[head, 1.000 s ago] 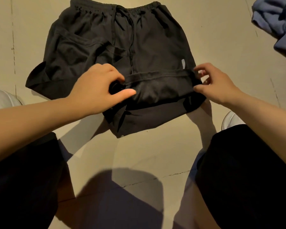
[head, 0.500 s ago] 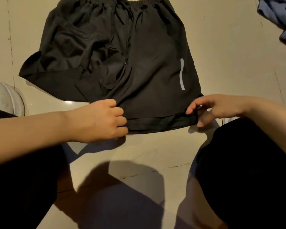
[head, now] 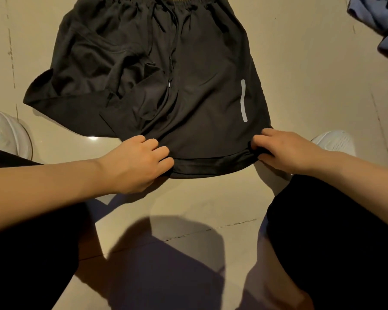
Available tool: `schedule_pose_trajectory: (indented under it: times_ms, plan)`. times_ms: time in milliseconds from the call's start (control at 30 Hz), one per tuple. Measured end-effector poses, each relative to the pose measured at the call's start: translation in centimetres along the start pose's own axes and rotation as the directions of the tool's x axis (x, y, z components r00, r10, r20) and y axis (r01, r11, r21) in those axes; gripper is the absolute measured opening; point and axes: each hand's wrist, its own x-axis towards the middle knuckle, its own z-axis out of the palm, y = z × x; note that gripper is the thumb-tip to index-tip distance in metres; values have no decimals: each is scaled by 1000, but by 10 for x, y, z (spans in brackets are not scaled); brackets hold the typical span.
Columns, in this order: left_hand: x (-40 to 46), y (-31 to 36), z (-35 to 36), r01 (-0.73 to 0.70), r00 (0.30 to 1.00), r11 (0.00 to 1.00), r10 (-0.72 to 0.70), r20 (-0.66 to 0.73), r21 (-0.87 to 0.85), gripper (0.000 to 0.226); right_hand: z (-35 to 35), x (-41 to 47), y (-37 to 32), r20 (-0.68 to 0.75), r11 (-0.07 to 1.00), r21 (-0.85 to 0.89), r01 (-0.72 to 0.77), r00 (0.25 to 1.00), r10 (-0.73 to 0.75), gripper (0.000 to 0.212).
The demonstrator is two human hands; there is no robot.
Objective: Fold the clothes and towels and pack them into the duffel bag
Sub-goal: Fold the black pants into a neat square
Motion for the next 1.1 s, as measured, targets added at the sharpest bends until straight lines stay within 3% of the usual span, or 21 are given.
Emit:
schedule_pose_trajectory:
  times_ms: [133,200,267,333,400,533,667,733,900,1033,1100]
  plan:
    - [-3,-5,-2,-77,994,997,78,-73,16,5,-16,0,5,63,1000,4,6,998,-6,16]
    - [-5,-6,-6,-107,991,994,108,-81,7,26,-21,0,6,82,998,54,-30,996,26,14]
    - [-4,-6,-5,-137,989,990,137,-57,17,31,-22,2,8,-60,988,102,-114,991,120,8]
    - [-1,-3,0,-196,979,979,199,-35,63,26,-20,7,10,-191,963,158,-218,950,246,21]
    - [3,2,3,-227,973,971,230,-27,81,23,-16,16,10,-170,953,127,-275,941,294,32]
    - [5,4,1,-263,961,963,267,-77,64,25,-11,25,15,-243,975,45,-218,944,223,12]
    - [1,-2,0,-344,929,932,355,-102,111,25,-16,13,31,-346,912,158,-378,844,409,15]
    - [0,-2,0,-359,923,924,373,-96,134,27,-13,6,37,-317,905,132,-405,848,425,13]
    - [2,1,-2,-351,933,935,354,-65,43,6,-3,0,44,-206,926,39,-376,903,376,16]
    - [0,5,-4,-369,927,928,364,-91,-52,20,-12,-6,33,-282,919,89,-383,875,393,16]
    - [3,0,-13,-234,965,951,202,-166,-203,28,-18,-8,21,-290,947,78,-311,902,320,11]
